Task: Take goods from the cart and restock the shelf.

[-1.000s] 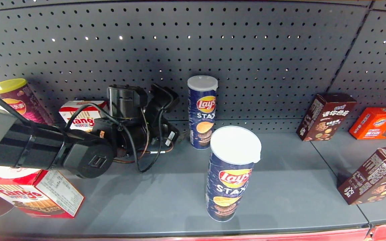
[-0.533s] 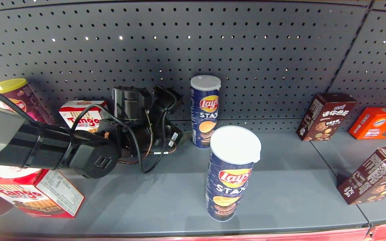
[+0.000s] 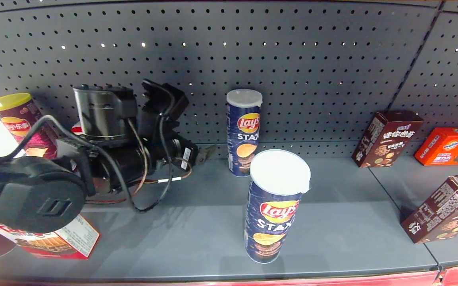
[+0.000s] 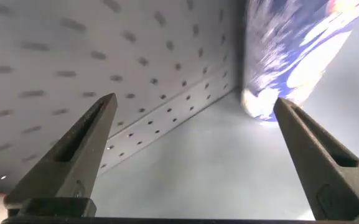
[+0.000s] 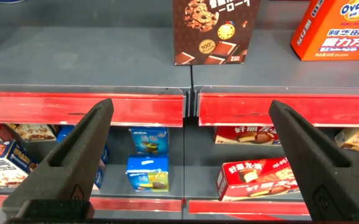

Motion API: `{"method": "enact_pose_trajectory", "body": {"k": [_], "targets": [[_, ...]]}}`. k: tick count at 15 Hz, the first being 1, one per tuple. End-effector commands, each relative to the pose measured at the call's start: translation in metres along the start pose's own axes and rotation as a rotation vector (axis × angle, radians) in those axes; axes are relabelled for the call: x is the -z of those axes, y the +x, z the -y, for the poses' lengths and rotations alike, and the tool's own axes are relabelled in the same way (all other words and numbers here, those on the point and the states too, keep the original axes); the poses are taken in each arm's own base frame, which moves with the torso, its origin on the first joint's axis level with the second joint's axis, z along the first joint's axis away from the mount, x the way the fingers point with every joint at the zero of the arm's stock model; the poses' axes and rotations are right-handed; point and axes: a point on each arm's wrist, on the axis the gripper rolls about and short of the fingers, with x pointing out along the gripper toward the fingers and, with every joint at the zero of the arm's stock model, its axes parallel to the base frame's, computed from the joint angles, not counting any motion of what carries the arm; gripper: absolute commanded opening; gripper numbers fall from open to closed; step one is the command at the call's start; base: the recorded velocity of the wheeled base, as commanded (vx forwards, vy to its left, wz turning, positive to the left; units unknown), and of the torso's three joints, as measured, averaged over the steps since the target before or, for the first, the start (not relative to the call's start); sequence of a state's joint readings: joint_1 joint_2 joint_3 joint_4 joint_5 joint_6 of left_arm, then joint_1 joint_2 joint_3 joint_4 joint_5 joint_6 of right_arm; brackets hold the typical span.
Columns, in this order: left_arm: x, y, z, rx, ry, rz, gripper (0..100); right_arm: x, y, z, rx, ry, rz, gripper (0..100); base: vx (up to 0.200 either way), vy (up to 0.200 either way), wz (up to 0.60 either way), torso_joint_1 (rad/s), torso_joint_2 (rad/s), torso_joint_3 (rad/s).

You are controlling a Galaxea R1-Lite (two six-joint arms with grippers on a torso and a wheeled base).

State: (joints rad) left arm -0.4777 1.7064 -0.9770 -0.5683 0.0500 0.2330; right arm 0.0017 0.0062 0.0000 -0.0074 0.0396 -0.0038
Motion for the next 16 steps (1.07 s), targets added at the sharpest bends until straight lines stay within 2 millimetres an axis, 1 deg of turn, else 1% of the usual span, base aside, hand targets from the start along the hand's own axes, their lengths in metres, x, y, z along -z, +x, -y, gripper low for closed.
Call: {"method": "enact_pose_trajectory", "body": {"k": [1,2,3,4,5,6,7,8,10,12,13,14,16], "targets": [[-0.036,-0.065,0.011,0.028,-0.09,0.166,100,0.0,0.0,0.0,0.0,-0.001,-0.001,100,0.0,0.0,0.0,0.0,0.0,0.0],[-0.039,-0.088,0.011,0.029,-0.099,0.197,100,0.0,0.0,0.0,0.0,-0.001,-0.001,100,0.0,0.0,0.0,0.0,0.0,0.0],[-0.037,-0.101,0.009,0.028,-0.1,0.208,100,0.0,0.0,0.0,0.0,-0.001,-0.001,100,0.0,0.0,0.0,0.0,0.0,0.0],[-0.022,-0.146,0.007,0.037,-0.104,0.238,100,0.0,0.0,0.0,0.0,-0.001,-0.001,100,0.0,0.0,0.0,0.0,0.0,0.0],[-0.012,-0.174,0.007,0.045,-0.106,0.264,100,0.0,0.0,0.0,0.0,-0.001,-0.001,100,0.0,0.0,0.0,0.0,0.0,0.0],[0.0,-0.207,0.006,0.053,-0.112,0.312,100,0.0,0.0,0.0,0.0,-0.001,-0.001,100,0.0,0.0,0.0,0.0,0.0,0.0],[0.006,-0.22,0.005,0.049,-0.113,0.333,100,0.0,0.0,0.0,0.0,-0.001,-0.001,100,0.0,0.0,0.0,0.0,0.0,0.0],[0.02,-0.251,0.001,0.034,-0.12,0.404,100,0.0,0.0,0.0,0.0,-0.001,-0.001,100,0.0,0.0,0.0,0.0,0.0,0.0],[0.035,-0.278,-0.002,0.004,-0.119,0.427,100,0.0,0.0,0.0,0.0,-0.001,-0.001,100,0.0,0.0,0.0,0.0,0.0,0.0],[0.053,-0.299,-0.003,-0.102,-0.11,0.397,100,0.0,0.0,0.0,0.0,-0.001,-0.001,100,0.0,0.0,0.0,0.0,0.0,0.0],[0.07,-0.305,0.0,-0.162,-0.105,0.383,100,0.0,0.0,0.0,0.0,-0.001,-0.001,100,0.0,0.0,0.0,0.0,0.0,0.0],[0.085,-0.307,0.004,-0.227,-0.104,0.359,100,0.0,0.0,0.0,0.0,-0.001,-0.001,100,0.0,0.0,0.0,0.0,0.0,0.0],[0.104,-0.311,0.012,-0.29,-0.101,0.346,100,0.0,0.0,0.0,0.0,-0.001,-0.001,100,0.0,0.0,0.0,0.0,0.0,0.0]]}}
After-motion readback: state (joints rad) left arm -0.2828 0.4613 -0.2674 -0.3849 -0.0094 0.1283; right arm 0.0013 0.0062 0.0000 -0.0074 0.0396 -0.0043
